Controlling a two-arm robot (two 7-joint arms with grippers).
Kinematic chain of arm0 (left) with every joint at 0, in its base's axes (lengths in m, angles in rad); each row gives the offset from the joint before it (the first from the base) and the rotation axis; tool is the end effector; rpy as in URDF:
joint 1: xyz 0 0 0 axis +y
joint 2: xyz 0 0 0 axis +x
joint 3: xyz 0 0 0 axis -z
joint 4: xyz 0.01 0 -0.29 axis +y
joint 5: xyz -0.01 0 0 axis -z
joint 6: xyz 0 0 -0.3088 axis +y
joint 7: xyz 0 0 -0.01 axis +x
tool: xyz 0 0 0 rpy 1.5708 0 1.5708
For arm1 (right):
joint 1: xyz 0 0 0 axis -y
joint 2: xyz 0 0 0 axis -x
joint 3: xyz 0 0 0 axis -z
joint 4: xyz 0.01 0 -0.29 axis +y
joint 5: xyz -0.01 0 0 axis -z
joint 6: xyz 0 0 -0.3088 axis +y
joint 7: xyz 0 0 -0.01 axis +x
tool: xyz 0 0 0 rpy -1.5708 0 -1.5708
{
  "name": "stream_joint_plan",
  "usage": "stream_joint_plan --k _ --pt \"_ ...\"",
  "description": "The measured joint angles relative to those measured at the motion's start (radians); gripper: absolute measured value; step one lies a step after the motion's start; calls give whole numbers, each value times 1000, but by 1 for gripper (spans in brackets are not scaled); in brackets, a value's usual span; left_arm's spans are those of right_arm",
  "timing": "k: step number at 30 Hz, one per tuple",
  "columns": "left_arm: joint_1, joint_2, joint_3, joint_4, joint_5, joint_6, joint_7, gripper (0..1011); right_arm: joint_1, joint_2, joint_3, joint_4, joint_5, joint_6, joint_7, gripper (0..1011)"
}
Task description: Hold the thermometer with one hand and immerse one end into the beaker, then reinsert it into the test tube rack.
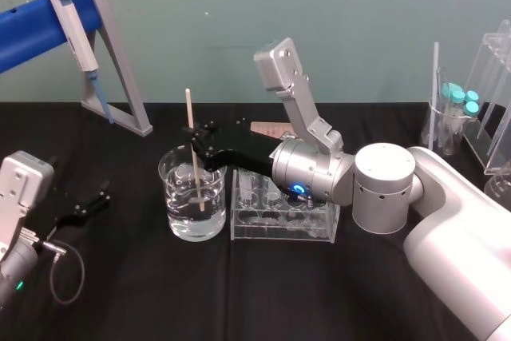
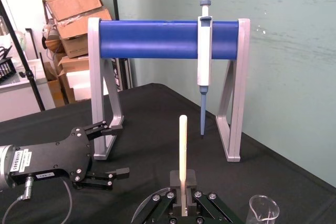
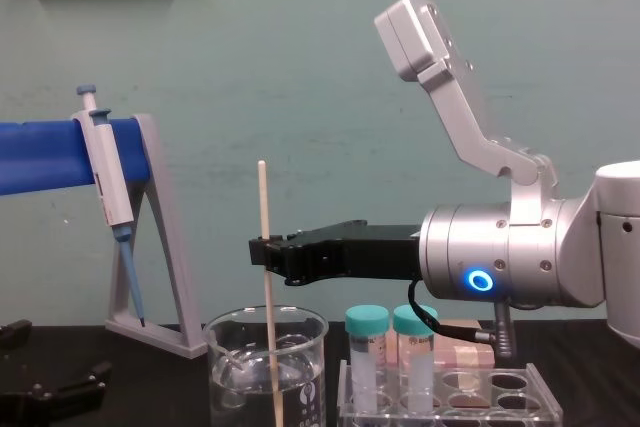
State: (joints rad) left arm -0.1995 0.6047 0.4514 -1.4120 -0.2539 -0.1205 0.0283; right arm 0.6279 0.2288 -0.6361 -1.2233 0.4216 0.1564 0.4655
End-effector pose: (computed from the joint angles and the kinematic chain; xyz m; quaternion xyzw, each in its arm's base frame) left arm 0.3581 0.0827 -0.3023 0.1415 -0.1325 0.5799 0.7913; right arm 0.4571 0.0846 -0.2117 -0.0642 -0.0064 -0.3090 0.9489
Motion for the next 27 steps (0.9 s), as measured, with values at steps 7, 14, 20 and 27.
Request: stream_joint_plan --k 7,14,20,27 --pt "0 0 0 0 0 0 0 1004 0 0 0 0 0 0 0 52" --pt "0 0 0 0 0 0 0 1004 0 0 0 0 0 0 0 52" --pt "0 0 0 0 0 0 0 1004 0 0 0 0 0 0 0 52" --pt "0 0 0 0 0 0 0 1004 0 0 0 0 0 0 0 52"
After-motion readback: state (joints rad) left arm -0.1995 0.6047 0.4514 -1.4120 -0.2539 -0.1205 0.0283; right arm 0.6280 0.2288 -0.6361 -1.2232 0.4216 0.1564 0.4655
